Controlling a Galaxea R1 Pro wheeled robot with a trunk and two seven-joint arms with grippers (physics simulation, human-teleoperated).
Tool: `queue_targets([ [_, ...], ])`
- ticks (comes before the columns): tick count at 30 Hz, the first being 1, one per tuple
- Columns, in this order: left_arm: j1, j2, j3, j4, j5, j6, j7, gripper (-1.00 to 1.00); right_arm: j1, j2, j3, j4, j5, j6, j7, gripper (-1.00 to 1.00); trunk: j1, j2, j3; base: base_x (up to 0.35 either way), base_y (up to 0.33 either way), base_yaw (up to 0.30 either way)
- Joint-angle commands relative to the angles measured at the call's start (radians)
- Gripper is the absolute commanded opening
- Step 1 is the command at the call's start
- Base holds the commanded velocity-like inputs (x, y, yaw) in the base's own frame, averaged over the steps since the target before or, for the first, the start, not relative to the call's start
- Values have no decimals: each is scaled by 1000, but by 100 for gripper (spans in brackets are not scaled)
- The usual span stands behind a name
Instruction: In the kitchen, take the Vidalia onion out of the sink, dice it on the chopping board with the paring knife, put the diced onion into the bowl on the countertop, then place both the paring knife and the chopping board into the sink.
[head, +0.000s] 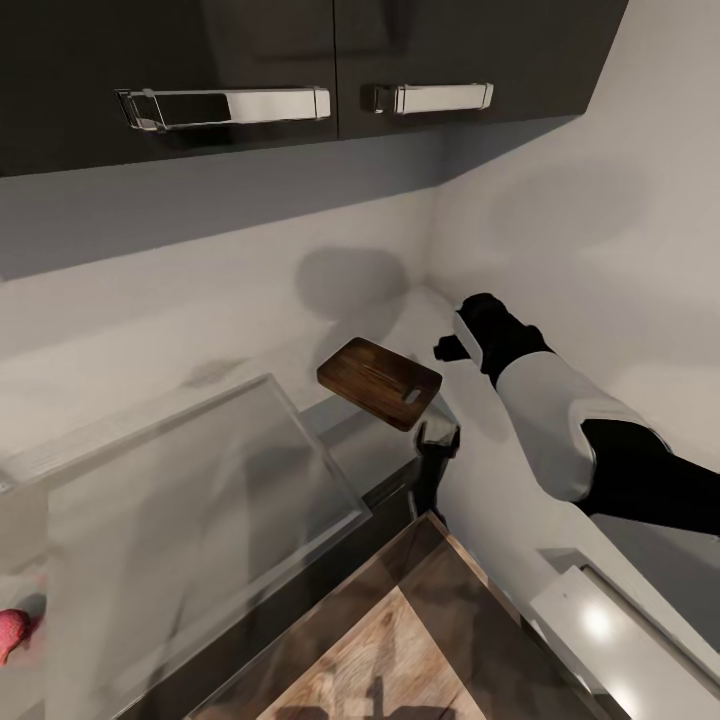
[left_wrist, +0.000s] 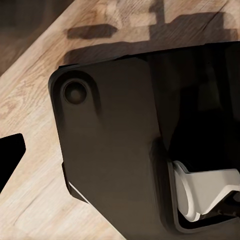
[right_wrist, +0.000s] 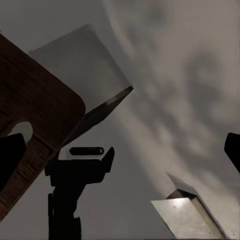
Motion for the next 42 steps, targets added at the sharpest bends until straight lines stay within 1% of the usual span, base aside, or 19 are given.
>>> queue_targets([
  [1, 0, 1, -5, 0, 4, -3, -2, 100, -1, 4, -8, -1, 7, 5, -1, 100, 1, -2, -2, 0, 0, 0],
  [6, 0, 1, -5, 0, 4, -3, -2, 100, -1, 13, -8, -1, 5, 8, -1, 100, 1, -2, -2, 0, 0, 0],
  [8, 0, 1, -5, 0, 4, -3, -2, 100, -1, 25, -8, 0, 6, 8, -1, 100, 1, -2, -2, 0, 0, 0],
  [11, 0, 0, -6, 0, 4, -3, -2, 100, -1, 35, -8, 4, 5, 8, -1, 100, 1, -2, -2, 0, 0, 0],
  [18, 0, 0, -8, -4, 3, -22, -3, 100, -1, 39, -8, 8, 4, 9, -2, 100, 1, -2, -2, 0, 0, 0],
  [22, 0, 1, -9, 9, 4, -151, -4, 100, -1, 39, -8, 9, 4, 9, -2, 100, 1, -2, -2, 0, 0, 0],
  [23, 0, 1, -9, 25, 5, -203, -4, 100, -1, 39, -8, 10, 4, 9, -3, 100, 1, -2, -2, 0, 0, 0],
  [26, 0, 0, -9, 60, 4, -291, -4, 100, -1, 39, -8, 11, 4, 9, -3, 100, 1, -2, -2, 0, 0, 0],
  [28, 0, -1, -9, 75, 4, -324, -5, 100, -1, 39, -8, 11, 5, 9, -3, 100, 1, -2, -2, 0, 0, 0],
  [30, 0, -1, -9, 82, 4, -339, -6, 100, -1, 39, -8, 11, 5, 9, -3, 100, 1, -2, -2, 0, 0, 0],
  [36, 0, -1, -10, 90, 3, -350, -7, 100, -1, 39, -8, 12, 6, 9, -3, 100, 1, -2, -2, 0, 0, 0],
  [38, 1, -1, -9, 115, 3, -365, -6, 100, -1, 39, -8, 13, 5, 9, -3, 100, 1, -2, -2, 0, 0, 0],
  [39, 1, -1, -10, 150, 3, -407, -6, 100, -1, 39, -8, 13, 5, 9, -3, 100, 1, -2, -2, 0, 0, 0],
  [40, 1, -1, -10, 164, 4, -430, -6, 100, -1, 39, -8, 13, 5, 9, -3, 100, 1, -2, -2, 0, 0, 0],
  [42, 1, 1, -9, 199, 5, -534, -4, 100, -1, 39, -8, 13, 5, 9, -3, 100, 1, -2, -2, 0, 0, 0],
])
